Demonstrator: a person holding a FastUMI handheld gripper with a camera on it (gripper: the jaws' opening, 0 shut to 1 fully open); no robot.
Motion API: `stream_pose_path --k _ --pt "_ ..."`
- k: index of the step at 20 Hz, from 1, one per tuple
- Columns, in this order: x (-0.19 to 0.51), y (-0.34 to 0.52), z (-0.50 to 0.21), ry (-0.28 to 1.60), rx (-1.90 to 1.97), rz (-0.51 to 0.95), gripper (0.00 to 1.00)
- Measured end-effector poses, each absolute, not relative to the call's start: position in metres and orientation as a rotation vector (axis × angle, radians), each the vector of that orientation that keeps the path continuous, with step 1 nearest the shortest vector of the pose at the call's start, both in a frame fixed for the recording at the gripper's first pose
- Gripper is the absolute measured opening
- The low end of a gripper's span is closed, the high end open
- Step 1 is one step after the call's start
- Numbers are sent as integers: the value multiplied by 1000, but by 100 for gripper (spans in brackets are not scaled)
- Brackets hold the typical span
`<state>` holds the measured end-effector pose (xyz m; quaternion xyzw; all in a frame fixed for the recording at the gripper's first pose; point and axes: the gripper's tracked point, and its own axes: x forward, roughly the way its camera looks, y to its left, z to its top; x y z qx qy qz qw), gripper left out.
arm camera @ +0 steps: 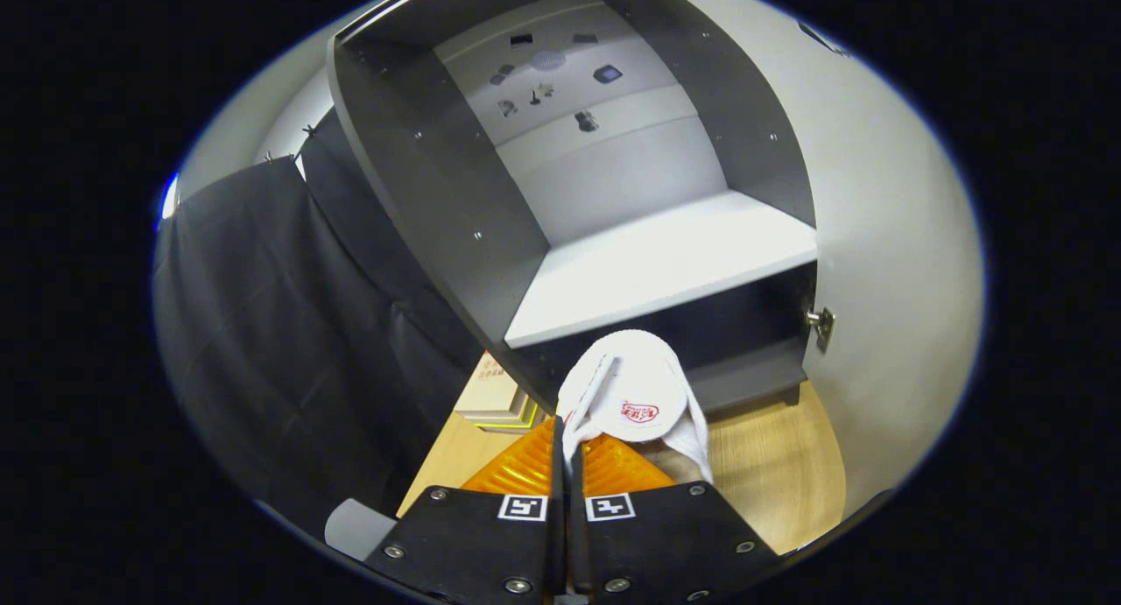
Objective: Open the shoe cabinet door, grab the shoes and put them into the shoe cabinet, then close the shoe cabinet door.
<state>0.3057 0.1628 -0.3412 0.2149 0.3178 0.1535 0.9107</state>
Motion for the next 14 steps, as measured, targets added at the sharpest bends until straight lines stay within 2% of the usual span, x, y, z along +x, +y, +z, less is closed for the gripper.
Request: stream_pose_path --k 4,14 --pt "332 163 -304 570 426 325 2" --pt "421 153 -323 543 362 285 2"
